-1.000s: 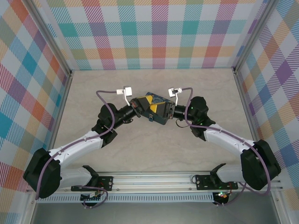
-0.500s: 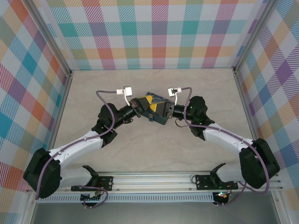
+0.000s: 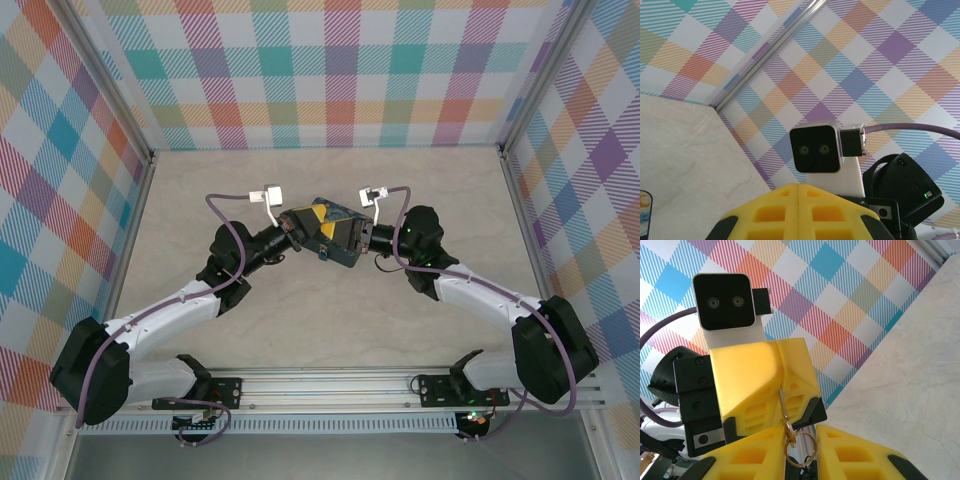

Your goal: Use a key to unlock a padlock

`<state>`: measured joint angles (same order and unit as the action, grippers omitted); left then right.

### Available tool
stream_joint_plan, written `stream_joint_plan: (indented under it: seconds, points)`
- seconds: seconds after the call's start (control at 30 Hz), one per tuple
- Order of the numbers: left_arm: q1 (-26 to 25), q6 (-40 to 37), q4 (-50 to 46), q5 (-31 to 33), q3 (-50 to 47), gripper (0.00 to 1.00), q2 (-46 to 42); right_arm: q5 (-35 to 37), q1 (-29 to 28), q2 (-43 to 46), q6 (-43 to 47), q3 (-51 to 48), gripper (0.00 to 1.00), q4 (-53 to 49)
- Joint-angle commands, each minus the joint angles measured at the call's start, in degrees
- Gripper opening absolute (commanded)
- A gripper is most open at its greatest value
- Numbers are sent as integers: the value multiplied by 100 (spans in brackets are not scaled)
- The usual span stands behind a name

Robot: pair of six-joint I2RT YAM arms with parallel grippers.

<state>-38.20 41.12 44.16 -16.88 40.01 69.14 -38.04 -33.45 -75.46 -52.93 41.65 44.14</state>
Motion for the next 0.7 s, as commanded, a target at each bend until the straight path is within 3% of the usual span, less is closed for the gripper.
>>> stream_joint_plan:
  seconds: [0.0, 0.13, 0.37, 0.43, 0.57, 0.67]
  points:
    - [-75, 51, 348, -52, 100, 0, -24, 8, 14, -22, -16, 212, 17, 251]
    - [-74, 45, 348, -27, 60, 0, -7, 35, 14, 35, 78, 204, 8, 150]
    - [-74, -174, -10, 245, 24, 0, -216, 200, 14, 301, 544, 169, 5, -744]
    - [-67, -310, -301, 426, 22, 16, -371, 299, 13, 416, 801, 151, 5, -1361]
    - [42, -469, -1180, 775, 51, 64, -738, 762, 13, 717, 1527, 116, 5, -2692]
    - [288, -491, -1996, 917, 49, 84, -969, 1178, 19, 809, 2022, 86, 5, -3676]
